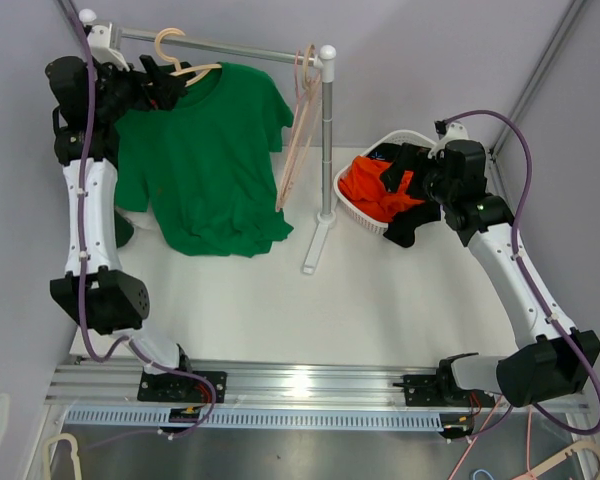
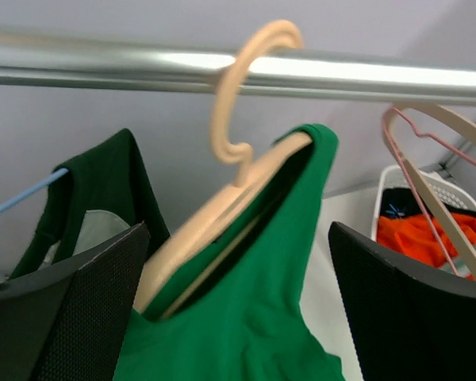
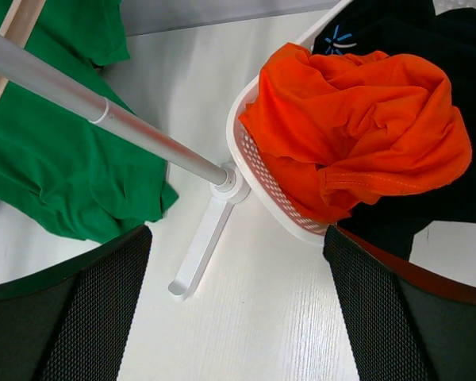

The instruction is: Remove the t-shirt from the hanger

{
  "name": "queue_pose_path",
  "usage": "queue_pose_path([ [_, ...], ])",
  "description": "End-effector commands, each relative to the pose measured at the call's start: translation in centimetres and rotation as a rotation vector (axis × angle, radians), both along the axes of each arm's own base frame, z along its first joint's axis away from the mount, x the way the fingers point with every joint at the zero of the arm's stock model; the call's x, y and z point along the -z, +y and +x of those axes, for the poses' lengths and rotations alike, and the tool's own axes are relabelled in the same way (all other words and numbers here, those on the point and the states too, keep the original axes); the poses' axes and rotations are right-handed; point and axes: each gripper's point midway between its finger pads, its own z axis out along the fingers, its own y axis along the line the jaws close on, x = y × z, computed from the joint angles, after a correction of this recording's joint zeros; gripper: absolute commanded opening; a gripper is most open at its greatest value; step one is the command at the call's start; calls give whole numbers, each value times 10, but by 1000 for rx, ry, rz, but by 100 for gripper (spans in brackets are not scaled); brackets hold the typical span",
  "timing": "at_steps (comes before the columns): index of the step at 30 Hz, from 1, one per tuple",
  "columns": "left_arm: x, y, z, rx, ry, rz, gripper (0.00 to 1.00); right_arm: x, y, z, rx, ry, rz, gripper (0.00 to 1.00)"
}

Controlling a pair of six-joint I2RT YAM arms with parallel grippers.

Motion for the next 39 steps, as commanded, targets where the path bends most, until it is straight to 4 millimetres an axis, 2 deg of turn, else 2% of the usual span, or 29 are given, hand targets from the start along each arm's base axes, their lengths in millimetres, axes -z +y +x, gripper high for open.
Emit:
queue_pose_path([
  [1,-29,18,17,-93,-85,-24,99,-31,-2,3,11,-94,2,95],
  [4,-41,20,25,-96,-118,-22,98,-30,-4,7,20,-97,-10,95],
  [5,-31,22,35,-92,-93,-29,98,-30,-4,9,21,-95,-12,95],
  [7,-38,19,39,-84,-105,-30,98,-28,-3,12,16,-85,-13,95],
  [8,-29,20,47,-83,-85,-33,97,-28,-2,12,12,-82,-12,95],
  [11,-29,17,52,-81,-85,-59,97,-29,-2,13,13,-87,-12,96],
  [13,-27,11,54,-65,-85,-44,90,-30,-3,12,17,-91,-15,96],
  [16,-27,1,53,-30,-73,-32,71,-28,-5,11,21,-84,-17,96],
  [17,-25,-2,52,-21,-70,-31,57,-28,-6,11,22,-82,-18,96],
  [19,-24,-8,49,7,-63,-32,45,-27,-6,9,22,-80,-20,96],
  [20,-21,-12,48,20,-55,-33,32,-28,-6,8,22,-80,-20,96],
  [23,-22,-21,45,40,-50,-34,17,-26,-7,6,21,-84,-17,96],
  [25,-25,-25,44,43,-47,-35,12,-26,-7,4,21,-82,-12,96],
  [26,-25,-27,42,45,-37,-35,3,-26,-6,3,19,-81,-9,96],
  [27,-24,-29,42,44,-30,-35,1,-26,-7,2,18,-79,-9,96],
  [35,-26,-36,34,9,-3,-45,1,-29,-9,-7,16,-92,-1,96],
  [37,-25,-37,33,2,-2,-36,5,-31,-11,-8,21,-95,-1,96],
  [39,-25,-41,30,7,-3,-33,5,-30,-12,-9,22,-94,2,96],
])
